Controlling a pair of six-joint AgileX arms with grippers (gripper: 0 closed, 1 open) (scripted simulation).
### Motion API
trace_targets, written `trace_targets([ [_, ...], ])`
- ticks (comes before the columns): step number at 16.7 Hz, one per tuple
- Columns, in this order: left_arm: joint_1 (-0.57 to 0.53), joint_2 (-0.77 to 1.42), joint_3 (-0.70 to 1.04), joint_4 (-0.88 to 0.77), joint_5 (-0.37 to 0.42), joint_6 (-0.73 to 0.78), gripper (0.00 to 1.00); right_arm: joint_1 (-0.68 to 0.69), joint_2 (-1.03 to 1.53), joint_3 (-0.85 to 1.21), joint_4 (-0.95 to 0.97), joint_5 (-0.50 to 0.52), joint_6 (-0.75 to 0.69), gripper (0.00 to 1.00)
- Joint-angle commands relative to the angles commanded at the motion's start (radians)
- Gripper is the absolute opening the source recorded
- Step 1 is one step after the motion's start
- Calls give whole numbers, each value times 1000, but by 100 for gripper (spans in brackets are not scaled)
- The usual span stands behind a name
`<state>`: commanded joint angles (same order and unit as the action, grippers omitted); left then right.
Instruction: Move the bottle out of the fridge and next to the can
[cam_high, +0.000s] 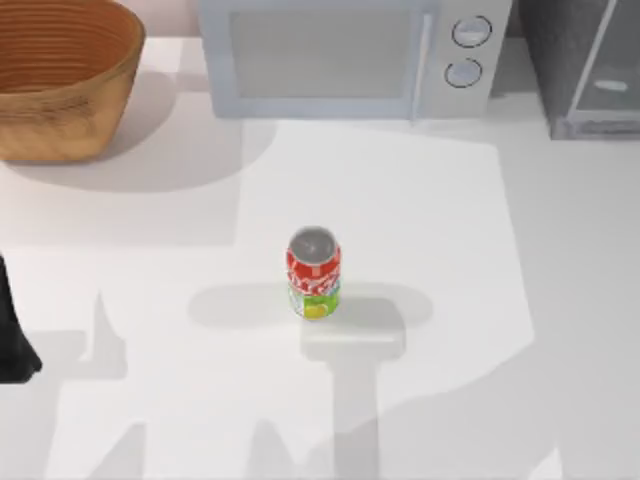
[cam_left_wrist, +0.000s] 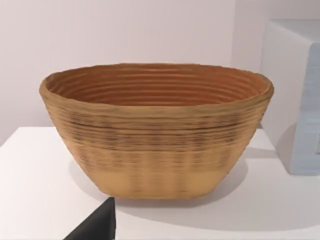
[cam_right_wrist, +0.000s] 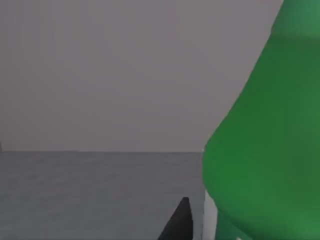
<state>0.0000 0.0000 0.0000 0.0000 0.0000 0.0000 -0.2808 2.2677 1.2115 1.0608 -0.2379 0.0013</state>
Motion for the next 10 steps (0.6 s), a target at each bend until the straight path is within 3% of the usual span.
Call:
trace_targets([
  [2, 0, 0, 0, 0, 0, 0, 100, 0, 0, 0, 0, 0, 0, 0],
  [10, 0, 0, 0, 0, 0, 0, 100, -3, -1, -1, 0, 0, 1, 0],
])
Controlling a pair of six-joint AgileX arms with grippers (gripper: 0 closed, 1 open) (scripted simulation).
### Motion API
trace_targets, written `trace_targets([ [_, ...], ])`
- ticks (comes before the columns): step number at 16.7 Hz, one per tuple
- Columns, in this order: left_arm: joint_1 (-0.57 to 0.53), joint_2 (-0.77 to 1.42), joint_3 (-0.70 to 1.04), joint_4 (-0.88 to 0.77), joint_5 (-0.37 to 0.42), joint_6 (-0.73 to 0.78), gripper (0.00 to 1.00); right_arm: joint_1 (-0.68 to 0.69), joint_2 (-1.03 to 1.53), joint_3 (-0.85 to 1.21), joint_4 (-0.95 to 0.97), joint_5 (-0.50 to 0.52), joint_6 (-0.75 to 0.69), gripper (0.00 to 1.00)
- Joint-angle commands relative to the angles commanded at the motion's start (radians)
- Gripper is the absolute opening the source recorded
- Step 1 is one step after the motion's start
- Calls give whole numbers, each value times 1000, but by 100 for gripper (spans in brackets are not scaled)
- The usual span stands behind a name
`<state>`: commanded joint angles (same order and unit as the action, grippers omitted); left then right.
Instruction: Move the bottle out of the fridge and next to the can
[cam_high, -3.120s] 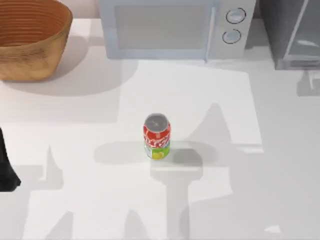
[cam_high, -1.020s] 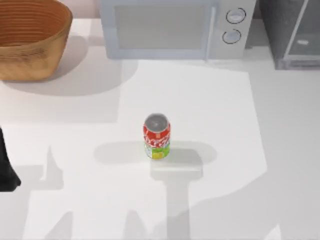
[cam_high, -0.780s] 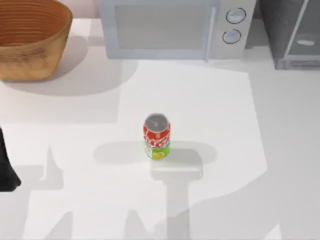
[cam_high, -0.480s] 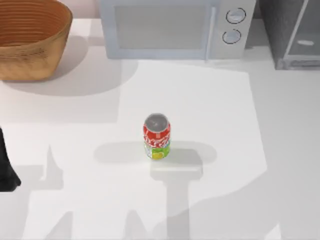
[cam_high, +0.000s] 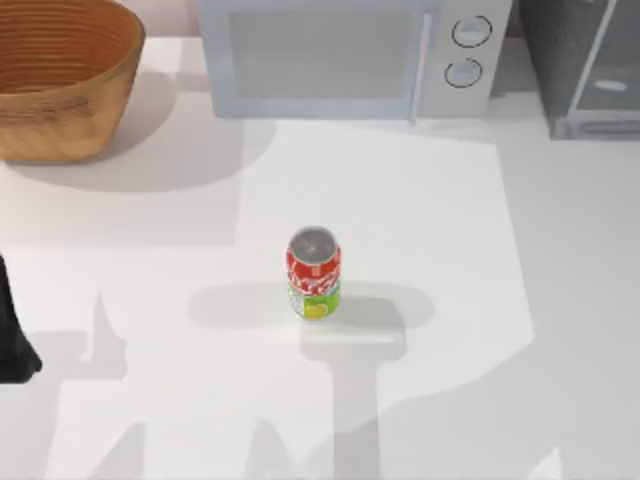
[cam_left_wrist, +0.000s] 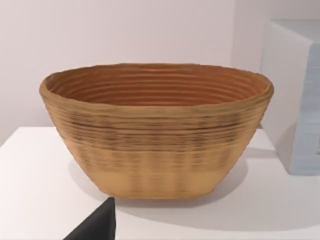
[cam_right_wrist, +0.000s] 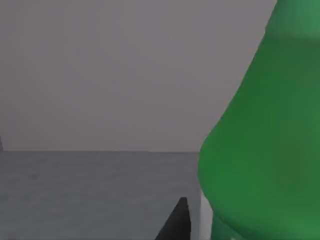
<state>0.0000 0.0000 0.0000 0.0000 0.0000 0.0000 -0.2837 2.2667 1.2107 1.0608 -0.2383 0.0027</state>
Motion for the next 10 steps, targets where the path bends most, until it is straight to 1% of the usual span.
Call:
trace_targets([
  [2, 0, 0, 0, 0, 0, 0, 100, 0, -14, 4, -16, 0, 0, 0],
  [7, 0, 0, 0, 0, 0, 0, 100, 0, -110, 28, -138, -1, 1, 0],
  [10, 0, 0, 0, 0, 0, 0, 100, 0, -128, 32, -160, -2, 1, 0],
])
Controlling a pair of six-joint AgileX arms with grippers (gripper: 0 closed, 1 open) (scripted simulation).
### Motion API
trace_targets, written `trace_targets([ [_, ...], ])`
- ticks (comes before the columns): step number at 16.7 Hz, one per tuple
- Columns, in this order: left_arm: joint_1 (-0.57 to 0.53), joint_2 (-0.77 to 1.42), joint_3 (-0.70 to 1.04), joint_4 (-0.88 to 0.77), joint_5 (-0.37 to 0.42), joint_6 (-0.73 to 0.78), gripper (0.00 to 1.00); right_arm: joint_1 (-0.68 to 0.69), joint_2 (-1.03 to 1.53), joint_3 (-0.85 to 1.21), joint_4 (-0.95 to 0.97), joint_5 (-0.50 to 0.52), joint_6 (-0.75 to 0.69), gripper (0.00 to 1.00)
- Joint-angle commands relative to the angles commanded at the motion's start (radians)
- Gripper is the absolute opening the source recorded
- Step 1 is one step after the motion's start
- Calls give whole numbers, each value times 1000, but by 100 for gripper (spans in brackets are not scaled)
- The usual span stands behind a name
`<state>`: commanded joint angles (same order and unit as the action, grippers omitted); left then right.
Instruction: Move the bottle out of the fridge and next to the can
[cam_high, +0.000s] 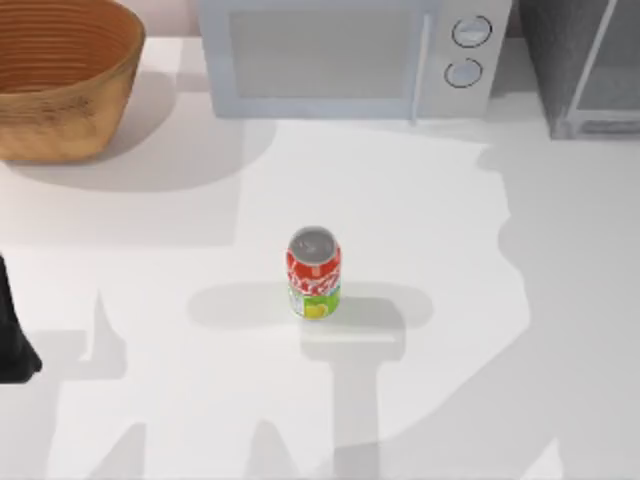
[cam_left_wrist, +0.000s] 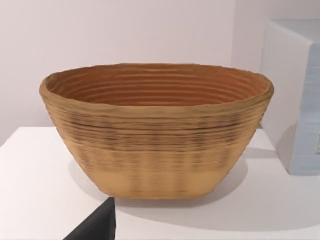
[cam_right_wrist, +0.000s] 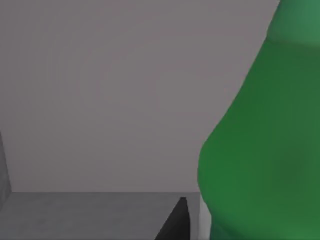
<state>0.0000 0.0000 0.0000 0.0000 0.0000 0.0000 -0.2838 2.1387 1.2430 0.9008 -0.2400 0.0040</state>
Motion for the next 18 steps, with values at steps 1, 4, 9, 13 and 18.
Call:
trace_targets([
  [1, 0, 0, 0, 0, 0, 0, 100, 0, 0, 0, 0, 0, 0, 0],
  [4, 0, 0, 0, 0, 0, 0, 100, -3, -9, -19, 9, -4, 4, 0],
  [9, 0, 0, 0, 0, 0, 0, 100, -42, -150, -241, 85, -52, 13, 0],
  [13, 0, 0, 0, 0, 0, 0, 100, -90, -305, -501, 168, -98, 8, 0],
  [18, 0, 0, 0, 0, 0, 0, 100, -117, -389, -607, 215, -123, 4, 0],
])
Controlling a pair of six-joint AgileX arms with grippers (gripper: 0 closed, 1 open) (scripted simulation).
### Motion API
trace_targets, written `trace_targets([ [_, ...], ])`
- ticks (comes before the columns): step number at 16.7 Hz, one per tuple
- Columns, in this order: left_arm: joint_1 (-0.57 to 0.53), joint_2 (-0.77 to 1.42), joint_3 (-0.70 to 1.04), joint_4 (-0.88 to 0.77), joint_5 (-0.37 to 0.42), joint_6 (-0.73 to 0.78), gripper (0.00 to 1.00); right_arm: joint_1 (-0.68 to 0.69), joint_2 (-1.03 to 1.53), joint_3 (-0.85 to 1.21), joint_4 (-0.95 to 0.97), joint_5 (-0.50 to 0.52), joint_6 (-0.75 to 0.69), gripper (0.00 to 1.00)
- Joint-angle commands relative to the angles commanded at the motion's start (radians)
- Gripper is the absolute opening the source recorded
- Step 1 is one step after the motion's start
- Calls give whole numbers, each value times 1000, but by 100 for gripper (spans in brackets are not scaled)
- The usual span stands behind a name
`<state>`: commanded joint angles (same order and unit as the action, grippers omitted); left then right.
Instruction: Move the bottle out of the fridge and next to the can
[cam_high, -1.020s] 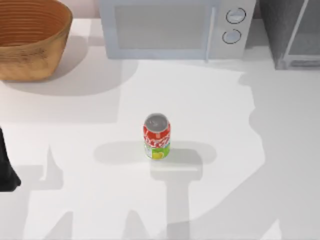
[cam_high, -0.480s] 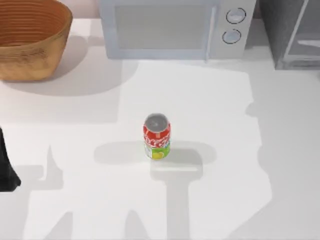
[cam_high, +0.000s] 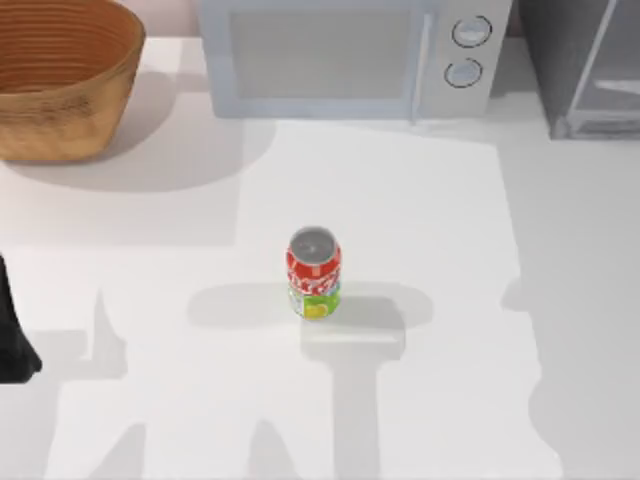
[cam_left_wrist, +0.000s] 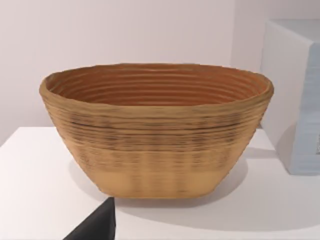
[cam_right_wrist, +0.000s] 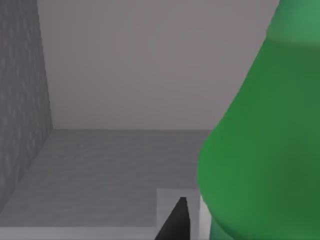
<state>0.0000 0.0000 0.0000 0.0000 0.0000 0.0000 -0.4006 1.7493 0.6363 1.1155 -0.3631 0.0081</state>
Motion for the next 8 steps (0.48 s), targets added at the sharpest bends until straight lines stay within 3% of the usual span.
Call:
trace_targets([
  [5, 0, 0, 0, 0, 0, 0, 100, 19, 11, 3, 5, 14, 3, 0],
  [8, 0, 0, 0, 0, 0, 0, 100, 115, 45, -7, 48, 109, 13, 0],
])
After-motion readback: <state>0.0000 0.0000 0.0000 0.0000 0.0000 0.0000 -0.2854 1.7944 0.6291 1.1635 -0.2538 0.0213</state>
